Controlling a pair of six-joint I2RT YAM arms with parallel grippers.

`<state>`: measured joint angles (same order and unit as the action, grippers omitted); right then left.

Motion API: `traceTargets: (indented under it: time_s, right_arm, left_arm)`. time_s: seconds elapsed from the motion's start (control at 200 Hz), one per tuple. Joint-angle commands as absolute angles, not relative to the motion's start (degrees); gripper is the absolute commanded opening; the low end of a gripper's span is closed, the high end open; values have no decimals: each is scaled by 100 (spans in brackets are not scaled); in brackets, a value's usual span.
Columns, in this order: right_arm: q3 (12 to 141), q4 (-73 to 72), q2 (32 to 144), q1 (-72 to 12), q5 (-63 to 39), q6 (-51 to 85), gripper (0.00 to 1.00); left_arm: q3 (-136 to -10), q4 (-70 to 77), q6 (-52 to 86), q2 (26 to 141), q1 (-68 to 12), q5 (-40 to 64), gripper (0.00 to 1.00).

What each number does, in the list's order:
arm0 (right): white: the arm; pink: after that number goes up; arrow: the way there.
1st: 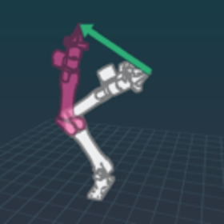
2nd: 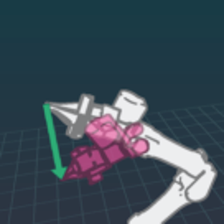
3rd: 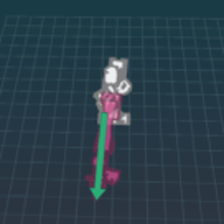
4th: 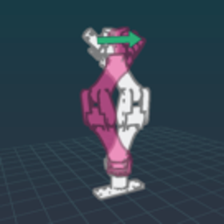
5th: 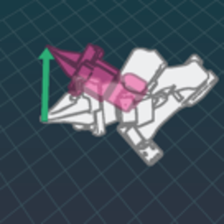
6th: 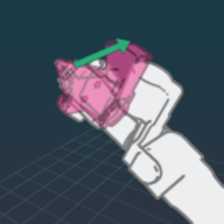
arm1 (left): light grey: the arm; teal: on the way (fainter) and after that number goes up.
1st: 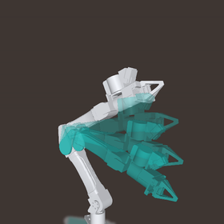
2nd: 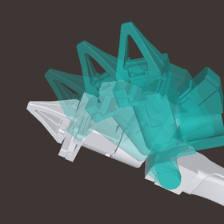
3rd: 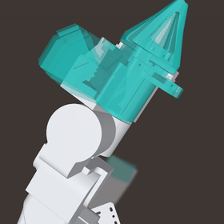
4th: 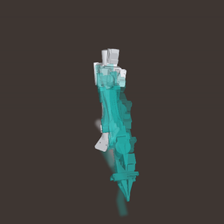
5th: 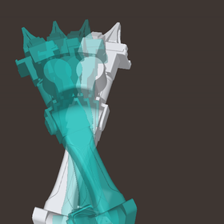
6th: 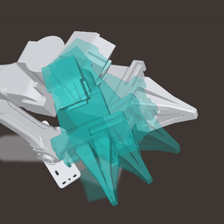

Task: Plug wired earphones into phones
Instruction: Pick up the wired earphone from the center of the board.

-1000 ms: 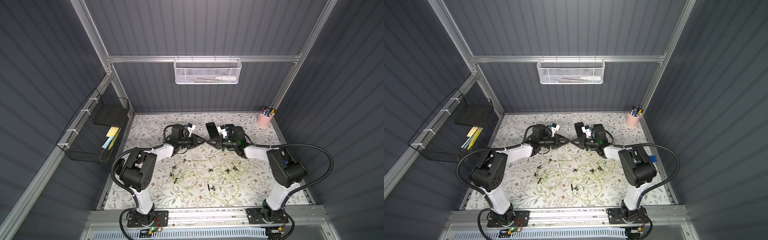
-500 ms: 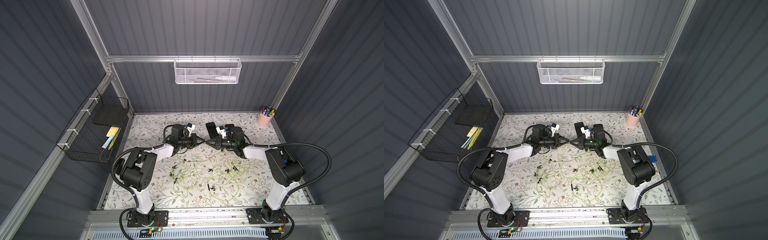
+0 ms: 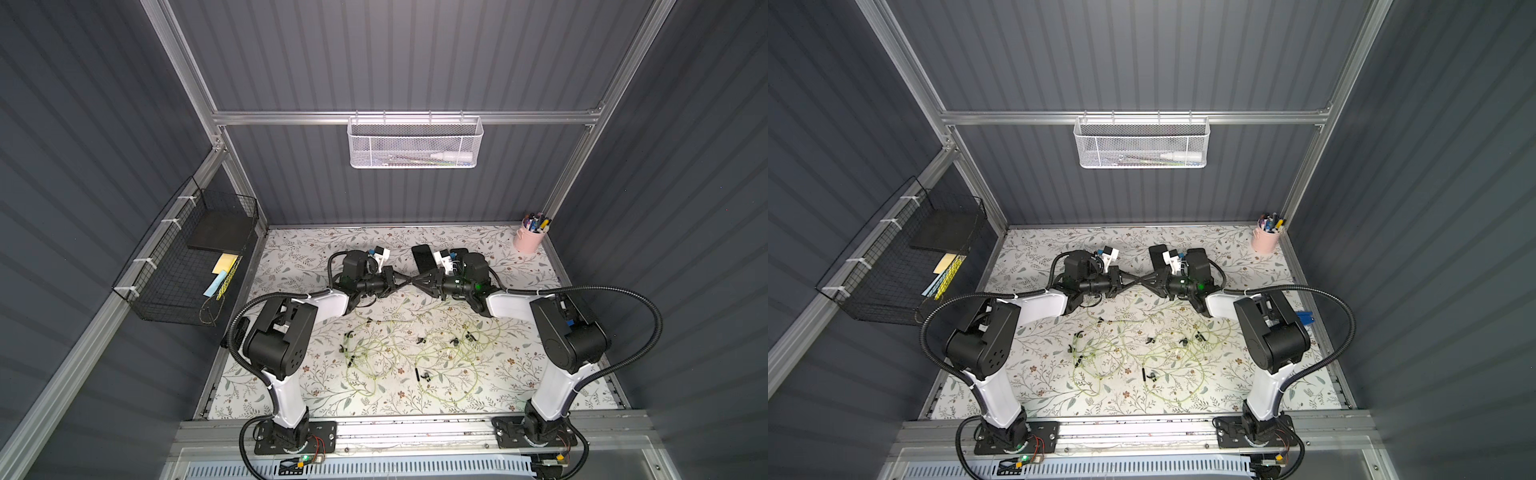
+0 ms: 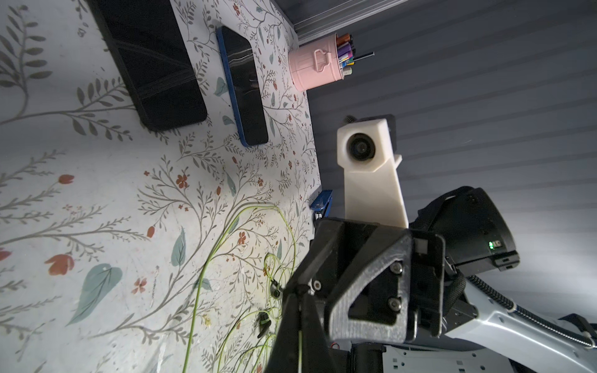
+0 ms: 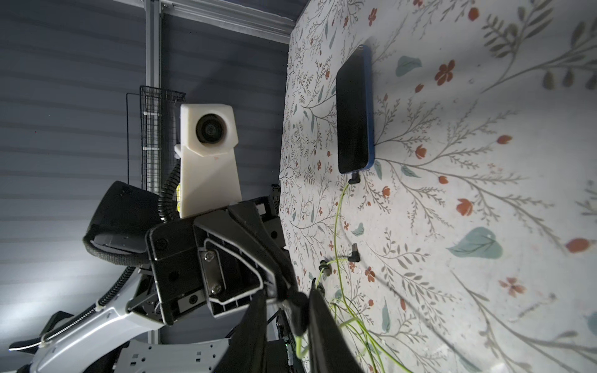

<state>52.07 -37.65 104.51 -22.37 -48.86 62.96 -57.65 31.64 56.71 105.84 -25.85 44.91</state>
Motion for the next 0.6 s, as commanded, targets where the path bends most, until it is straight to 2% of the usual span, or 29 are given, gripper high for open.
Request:
traceTargets:
  time_s: [0.0,0.135,0.405,0.595]
  right_arm:
    - [5150,-3892,10426,-2224,-4902,6275,23]
    - [5143,-3916,10441,-2224,-4927,6276,18]
    - [5151,-3947,10422,-2224,-5001,6276,16]
    - [5133,-3955,10397,-2217,-5024,6275,13]
  left_arm:
    - [-5637,3733,6071,10739,-2600,4608,0]
    - [-5651,3720,6086,10767,-2602,4650,0]
    - [-5804,3474,5953,10881,-2599,4918,0]
    - [-6145,2954,5582,11059,-2584,5500,0]
